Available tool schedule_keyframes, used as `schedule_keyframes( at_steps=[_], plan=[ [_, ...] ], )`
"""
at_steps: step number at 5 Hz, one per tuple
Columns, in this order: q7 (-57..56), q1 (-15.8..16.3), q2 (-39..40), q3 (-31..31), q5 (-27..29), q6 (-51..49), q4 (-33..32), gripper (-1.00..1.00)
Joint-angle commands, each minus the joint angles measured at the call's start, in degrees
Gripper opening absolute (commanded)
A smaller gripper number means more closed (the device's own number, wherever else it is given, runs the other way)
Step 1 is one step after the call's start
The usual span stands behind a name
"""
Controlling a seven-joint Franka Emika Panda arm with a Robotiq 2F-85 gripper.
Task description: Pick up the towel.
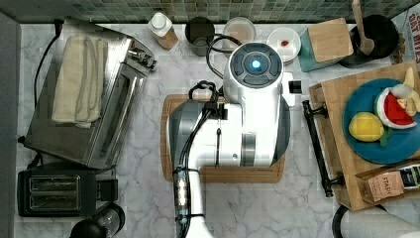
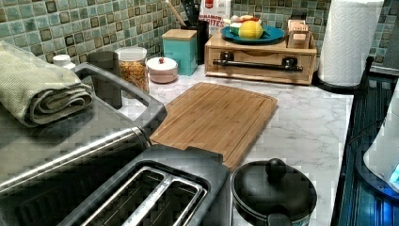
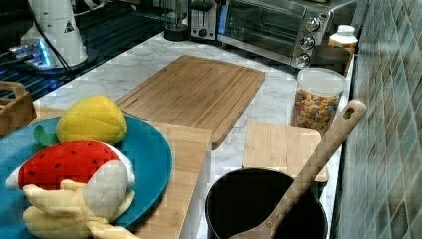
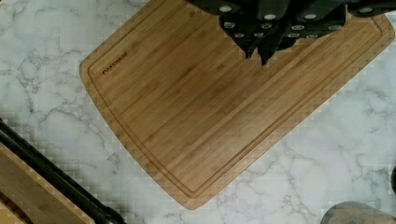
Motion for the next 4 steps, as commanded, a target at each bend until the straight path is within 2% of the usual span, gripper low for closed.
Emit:
schedule_keyframes(
  at_steps=[1,2,4],
  plan=[
    [-0.01,-0.06,0.0,-0.11,-0.76,0.24,-0.42,-1.0],
    [-1.51,-0.65,1.5,-0.44,0.45,3.01,0.6,-1.0],
    [-6.68,2.67,-1.04,3.13,5.6,16.72,-1.48,-1.0]
  ],
)
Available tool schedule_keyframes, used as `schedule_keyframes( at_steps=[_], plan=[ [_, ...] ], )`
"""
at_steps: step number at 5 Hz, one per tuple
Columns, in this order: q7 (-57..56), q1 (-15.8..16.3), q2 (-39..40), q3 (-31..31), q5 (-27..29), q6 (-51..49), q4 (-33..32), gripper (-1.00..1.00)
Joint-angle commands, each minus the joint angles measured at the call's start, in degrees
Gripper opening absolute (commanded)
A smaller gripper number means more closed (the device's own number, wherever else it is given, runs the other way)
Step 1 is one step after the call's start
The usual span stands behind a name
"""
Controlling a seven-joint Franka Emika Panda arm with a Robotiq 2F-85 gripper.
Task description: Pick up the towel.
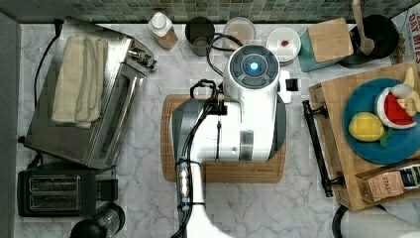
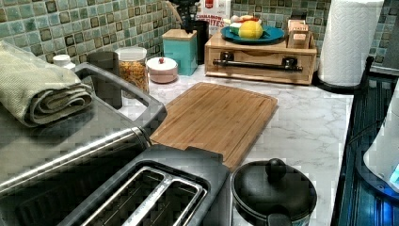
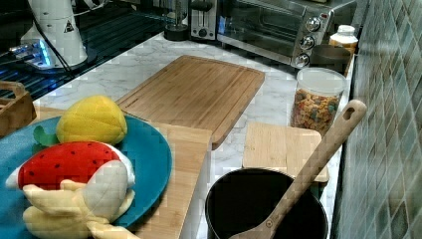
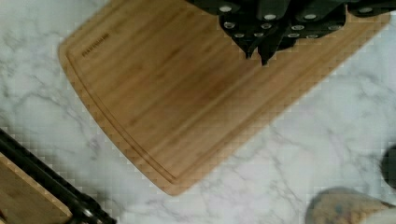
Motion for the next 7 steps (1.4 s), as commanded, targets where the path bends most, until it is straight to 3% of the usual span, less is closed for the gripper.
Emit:
schedule_keyframes(
  at_steps=[1,2,3,4,5,6,7],
  plan=[
    [-10.23,3.93,-2.83,6.06,7.53,12.47,1.39,-1.0],
    [-12.84,5.88,-4.87,6.88,10.01,16.85,-0.5,-1.0],
    [-17.18,7.74,-6.35,6.82,13.41,18.65,-2.38,1.0],
    [-23.32,6.97,-7.19,8.44,19.84,19.6,-3.33,1.0],
    [-29.71,8.91,-7.11,8.27,25.83,20.88,-3.83,1.0],
    [-35.35,8.53,-5.85,10.67,31.89,20.9,-2.86,1.0],
    [-37.35,9.88,-3.27,11.53,34.68,19.73,-0.69,1.0]
  ],
)
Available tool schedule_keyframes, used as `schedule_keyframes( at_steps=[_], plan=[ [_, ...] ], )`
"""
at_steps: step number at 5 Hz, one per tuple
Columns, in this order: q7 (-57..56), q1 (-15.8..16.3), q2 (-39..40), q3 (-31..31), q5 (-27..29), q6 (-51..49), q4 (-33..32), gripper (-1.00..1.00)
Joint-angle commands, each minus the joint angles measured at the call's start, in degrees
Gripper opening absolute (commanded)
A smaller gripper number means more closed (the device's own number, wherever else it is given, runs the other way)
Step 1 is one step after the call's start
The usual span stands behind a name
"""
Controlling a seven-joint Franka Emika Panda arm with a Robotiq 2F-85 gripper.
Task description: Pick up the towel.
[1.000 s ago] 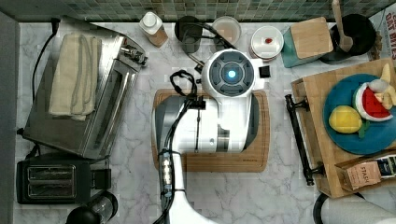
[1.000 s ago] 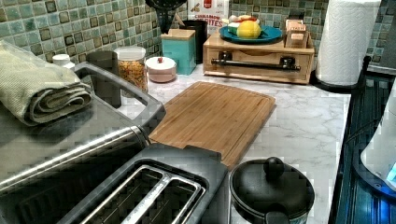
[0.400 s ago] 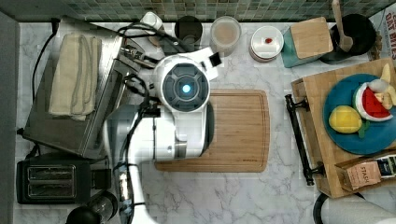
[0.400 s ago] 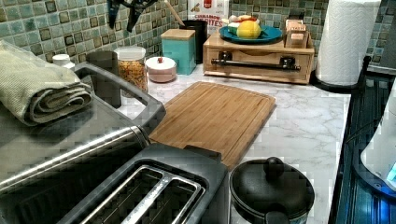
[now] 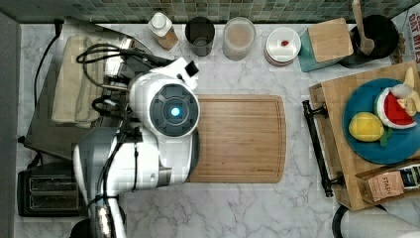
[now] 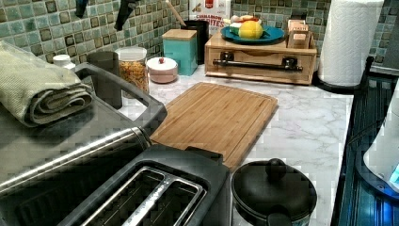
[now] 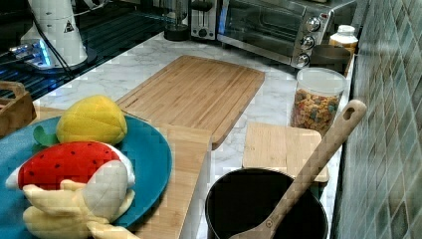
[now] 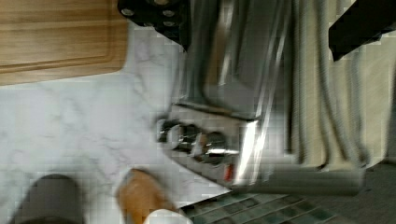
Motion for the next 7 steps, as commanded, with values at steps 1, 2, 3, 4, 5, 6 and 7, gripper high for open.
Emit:
schedule_keyframes(
  at_steps=[1,2,3,4,5,6,7],
  plan=[
    [-8.79,2.94,2.93,4.3,9.3,2.85,5.33,1.0],
    [-8.25,3.33,5.57,6.89,9.67,4.61,7.97,1.0],
    [-6.96,5.22,7.13,7.88,9.63,9.17,8.51,1.0],
    [-7.75,5.57,10.28,9.11,10.58,9.46,11.78,1.0],
    [-5.72,5.62,12.17,10.39,9.38,12.8,13.07,1.0],
    [-2.08,6.1,14.72,9.8,6.39,11.5,15.22,1.0],
    [0.94,6.41,17.83,9.17,4.06,8.48,18.43,-0.02]
  ],
)
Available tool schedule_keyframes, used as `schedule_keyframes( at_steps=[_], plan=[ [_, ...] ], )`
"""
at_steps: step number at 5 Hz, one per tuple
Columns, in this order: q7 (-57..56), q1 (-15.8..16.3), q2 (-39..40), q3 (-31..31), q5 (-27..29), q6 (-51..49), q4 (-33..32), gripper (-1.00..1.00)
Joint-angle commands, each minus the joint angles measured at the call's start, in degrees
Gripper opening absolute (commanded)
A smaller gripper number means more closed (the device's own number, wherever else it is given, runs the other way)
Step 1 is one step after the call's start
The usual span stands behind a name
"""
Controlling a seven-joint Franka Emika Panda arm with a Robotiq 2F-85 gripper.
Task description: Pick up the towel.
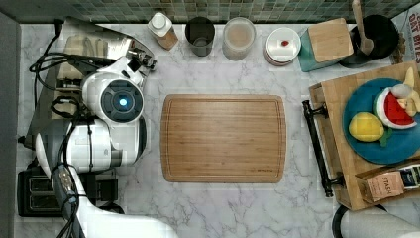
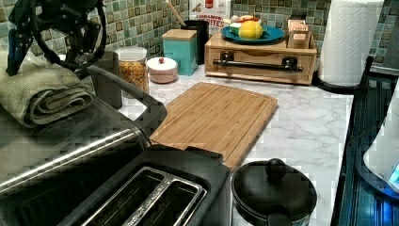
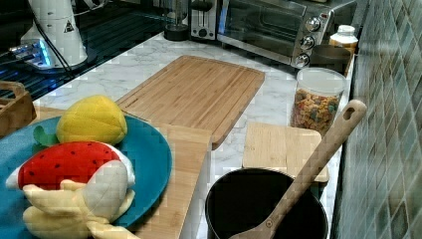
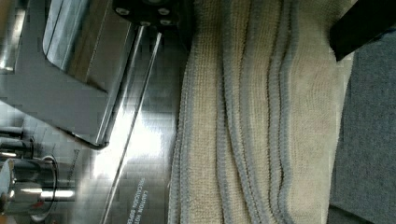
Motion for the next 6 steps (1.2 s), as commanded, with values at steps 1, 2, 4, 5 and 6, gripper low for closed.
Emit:
schedule_keyframes(
  at_steps=[1,2,4,5,6],
  plan=[
    [8.17,2.45,4.55,0.33,-3.42,-7.77,14.77,-1.0],
    [8.58,1.84,4.85,-0.15,-3.86,-9.22,14.64,-1.0],
    [5.13,-1.37,-1.42,-1.22,-3.26,-9.73,9.27,-1.0],
    [2.25,-3.51,-7.75,-1.81,-1.95,-8.67,4.97,-1.0],
    [-1.97,-3.67,-13.83,-4.02,-2.0,-7.47,2.61,-1.0]
  ],
)
